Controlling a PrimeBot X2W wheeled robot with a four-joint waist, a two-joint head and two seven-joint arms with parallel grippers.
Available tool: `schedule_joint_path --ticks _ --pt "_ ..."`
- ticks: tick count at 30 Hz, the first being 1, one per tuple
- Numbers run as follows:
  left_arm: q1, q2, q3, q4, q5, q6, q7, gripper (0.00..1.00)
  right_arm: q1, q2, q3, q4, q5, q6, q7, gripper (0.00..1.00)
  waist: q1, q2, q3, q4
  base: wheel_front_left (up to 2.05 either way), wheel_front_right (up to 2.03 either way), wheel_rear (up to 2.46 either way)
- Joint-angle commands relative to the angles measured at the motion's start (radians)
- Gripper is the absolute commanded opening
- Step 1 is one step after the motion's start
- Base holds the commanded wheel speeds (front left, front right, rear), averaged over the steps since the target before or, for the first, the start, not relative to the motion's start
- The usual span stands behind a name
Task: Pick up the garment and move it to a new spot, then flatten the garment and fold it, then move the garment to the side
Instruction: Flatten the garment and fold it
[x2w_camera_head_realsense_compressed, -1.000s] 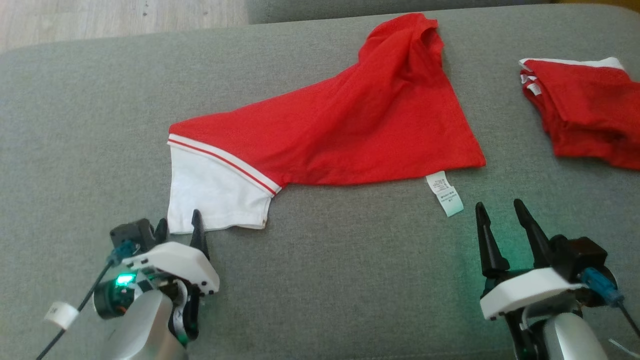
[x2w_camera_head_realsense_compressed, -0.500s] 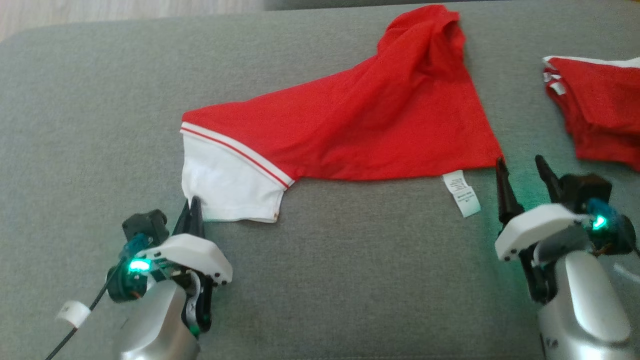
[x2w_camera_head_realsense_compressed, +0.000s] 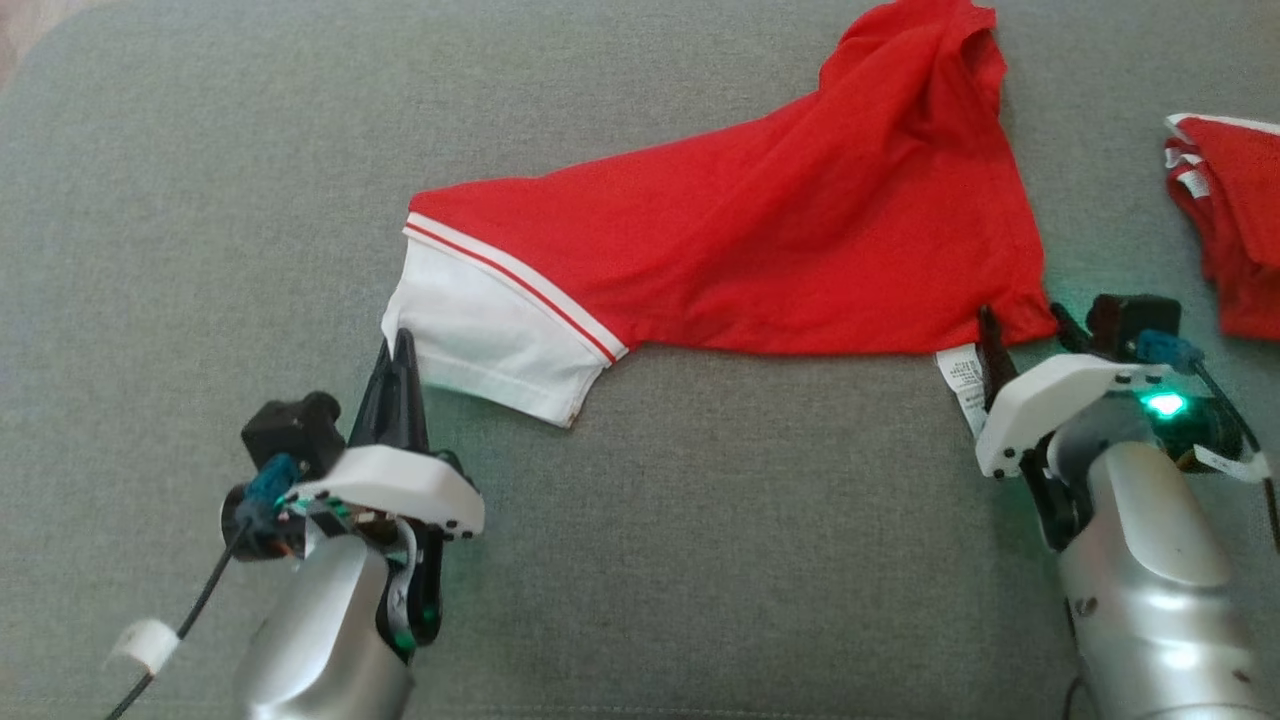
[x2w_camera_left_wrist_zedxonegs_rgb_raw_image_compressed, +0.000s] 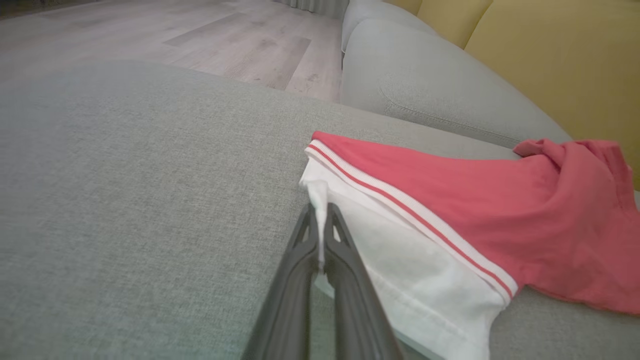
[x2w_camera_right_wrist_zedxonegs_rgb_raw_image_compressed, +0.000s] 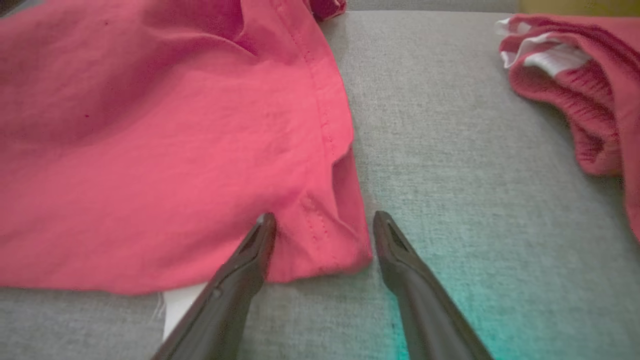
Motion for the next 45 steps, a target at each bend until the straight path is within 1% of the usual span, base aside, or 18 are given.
schedule_joint_path --ticks 1,2,3,4,9,13,17,21,24,27,32,33,35,36,37,39,41,45 --pt "-0.002 0.027 0.026 -0.036 0.007 0.006 -0.011 0.00 -0.008 0.003 0.037 0.005 0.008 0.007 0.001 0.61 0.0000 0.0000 0.000 0.000 0.00 0.00 0.00" --pt "0.003 0.030 0.026 -0.049 0.007 0.007 -0.012 0.00 -0.016 0.003 0.046 0.020 0.018 0.007 -0.001 0.43 0.0000 0.0000 -0.001 -0.001 0.00 0.00 0.00" --pt "0.008 0.033 0.026 -0.061 0.007 0.009 -0.013 0.00 -0.023 0.003 0.054 0.033 0.027 0.007 -0.005 0.35 0.0000 0.0000 -0.002 -0.003 0.00 0.00 0.00" --pt "0.012 0.036 0.026 -0.073 0.008 0.010 -0.014 0.00 -0.030 0.003 0.062 0.043 0.038 0.007 -0.014 0.00 0.0000 0.0000 -0.005 -0.005 0.00 0.00 0.00" --pt "0.025 0.052 0.026 -0.134 0.012 0.015 -0.019 0.00 -0.061 0.003 0.102 0.052 0.122 0.007 -0.085 0.00 0.0000 0.0000 -0.038 -0.020 0.00 0.00 0.00" --pt "0.031 0.055 0.040 -0.208 -0.013 0.005 -0.021 0.00 -0.071 0.003 0.135 0.017 0.179 0.007 -0.128 0.00 0.0000 0.0000 -0.087 -0.034 0.00 0.00 0.00" --pt "0.040 0.058 0.065 -0.314 -0.058 -0.013 -0.019 0.00 -0.052 0.003 0.156 -0.070 0.222 0.007 -0.148 0.00 0.0000 0.0000 -0.150 -0.047 0.00 0.00 0.00" --pt "0.052 0.075 0.098 -0.447 -0.099 -0.021 -0.004 0.00 -0.001 -0.018 0.176 -0.229 0.281 0.007 -0.131 0.00 0.0000 0.0000 -0.218 -0.058 0.00 0.00 0.00" --pt "0.056 0.097 0.125 -0.564 -0.123 -0.013 0.027 0.00 0.055 -0.045 0.172 -0.397 0.319 0.007 -0.092 0.00 0.0000 0.0000 -0.266 -0.067 0.00 0.00 0.00" --pt "0.044 0.130 0.154 -0.694 -0.134 0.004 0.069 0.00 0.112 -0.064 0.143 -0.603 0.339 0.007 -0.031 0.00 0.0000 0.0000 -0.294 -0.077 0.00 0.00 0.00" --pt "-0.004 0.195 0.192 -0.889 -0.130 0.036 0.157 0.00 0.193 -0.062 0.080 -0.947 0.337 0.007 0.092 0.00 0.0000 0.0000 -0.323 -0.094 0.00 0.00 0.00" --pt "-0.031 0.222 0.200 -0.951 -0.123 0.046 0.197 0.00 0.215 -0.058 0.060 -1.064 0.330 0.007 0.143 0.00 0.0000 0.0000 -0.328 -0.101 0.00 0.00 0.00" --pt "-0.063 0.250 0.201 -0.996 -0.116 0.051 0.242 0.00 0.229 -0.054 0.044 -1.161 0.329 0.007 0.191 0.00 0.0000 0.0000 -0.328 -0.106 0.00 0.00 0.00" --pt "-0.080 0.263 0.203 -1.012 -0.111 0.054 0.261 0.00 0.234 -0.053 0.038 -1.200 0.328 0.007 0.214 0.00 0.0000 0.0000 -0.327 -0.109 0.00 0.00 0.00" --pt "-0.080 0.263 0.203 -1.012 -0.111 0.054 0.261 0.00 0.234 -0.053 0.038 -1.200 0.328 0.007 0.214 0.00 0.0000 0.0000 -0.327 -0.109 0.00 0.00 0.00" --pt "-0.110 0.284 0.205 -1.027 -0.105 0.059 0.297 0.00 0.240 -0.055 0.026 -1.255 0.321 0.007 0.256 0.00 0.0000 0.0000 -0.321 -0.114 0.00 0.00 0.00" --pt "-0.138 0.295 0.206 -1.021 -0.107 0.063 0.324 0.00 0.242 -0.058 0.018 -1.279 0.313 0.007 0.292 0.00 0.0000 0.0000 -0.309 -0.118 0.00 0.00 0.00" --pt "-0.189 0.305 0.191 -0.948 -0.119 0.053 0.362 0.00 0.222 -0.054 0.032 -1.239 0.327 0.007 0.340 0.00 0.0000 0.0000 -0.265 -0.120 0.00 0.00 0.00"
